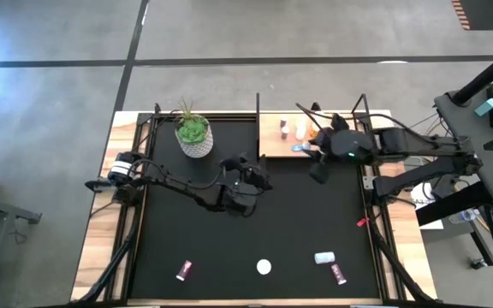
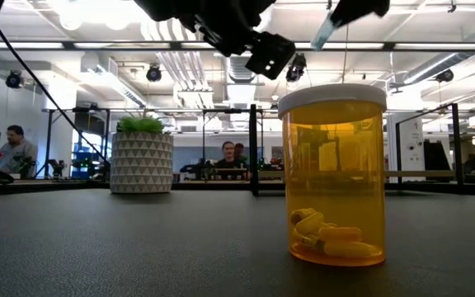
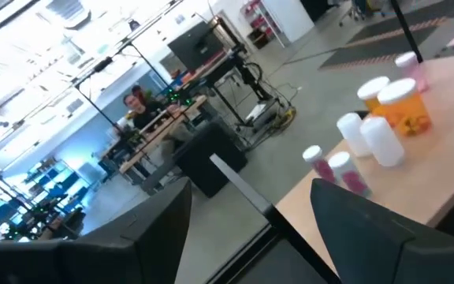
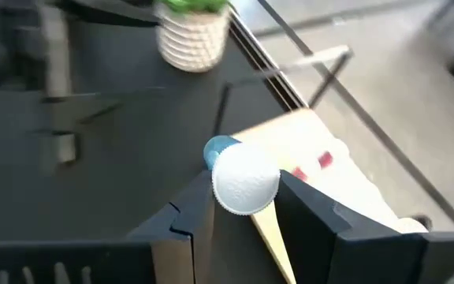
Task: Pick and place medicine bottles onto shelf by color
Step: Put the blue pill bottle on the shelf aligned with the other blue pill bottles
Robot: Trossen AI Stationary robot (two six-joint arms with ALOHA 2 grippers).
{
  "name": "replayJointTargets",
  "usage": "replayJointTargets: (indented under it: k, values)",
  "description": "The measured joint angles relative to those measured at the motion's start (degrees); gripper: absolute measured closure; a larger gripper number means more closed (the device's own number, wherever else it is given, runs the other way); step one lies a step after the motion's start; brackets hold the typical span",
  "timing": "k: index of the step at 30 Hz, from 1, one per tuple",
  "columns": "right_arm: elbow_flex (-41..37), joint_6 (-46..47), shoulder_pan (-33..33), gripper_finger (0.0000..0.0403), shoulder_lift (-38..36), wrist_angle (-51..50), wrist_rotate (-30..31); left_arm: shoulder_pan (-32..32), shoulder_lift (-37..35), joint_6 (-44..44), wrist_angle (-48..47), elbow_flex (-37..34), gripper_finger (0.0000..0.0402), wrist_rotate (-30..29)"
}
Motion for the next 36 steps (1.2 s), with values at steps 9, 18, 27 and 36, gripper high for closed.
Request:
replayJointTargets:
  k: [9, 18, 27, 36]
  values:
    - [0.3, 3.6, -12.5, 0.029, 9.6, -1.7, -3.0, -0.4, 0.0, -13.4, -12.9, -0.5, 0.0157, 0.7]
    - [0.5, 5.9, -19.2, 0.0288, 16.1, -2.0, -11.1, -0.7, 0.0, -20.7, -14.6, -3.5, 0.0157, 9.6]
    - [0.5, 6.0, -20.5, 0.0287, 23.2, -1.2, -11.0, -0.9, 0.0, -25.7, -16.1, -5.5, 0.0157, 17.5]
    - [1.3, 4.5, -20.8, 0.0291, 28.7, -0.4, -11.1, -0.9, -0.1, -27.6, -16.1, -7.6, 0.0157, 19.7]
